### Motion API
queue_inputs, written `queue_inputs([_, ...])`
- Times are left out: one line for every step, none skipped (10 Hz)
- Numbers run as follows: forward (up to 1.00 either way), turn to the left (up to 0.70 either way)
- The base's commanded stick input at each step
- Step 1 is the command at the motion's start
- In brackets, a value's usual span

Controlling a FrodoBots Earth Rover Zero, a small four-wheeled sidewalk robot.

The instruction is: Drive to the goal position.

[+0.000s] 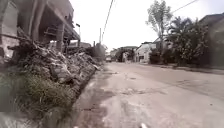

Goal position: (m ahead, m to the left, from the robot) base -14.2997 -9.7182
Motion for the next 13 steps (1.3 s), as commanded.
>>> queue_inputs([0.05,0.0])
queue_inputs([0.04,0.0])
queue_inputs([0.04,0.0])
queue_inputs([0.04,0.0])
queue_inputs([0.04,0.0])
queue_inputs([0.04,0.0])
queue_inputs([0.04,0.0])
queue_inputs([0.04,0.0])
queue_inputs([0.04,0.0])
queue_inputs([0.04,0.0])
queue_inputs([0.05,0.0])
queue_inputs([0.04,0.0])
queue_inputs([0.04,0.0])
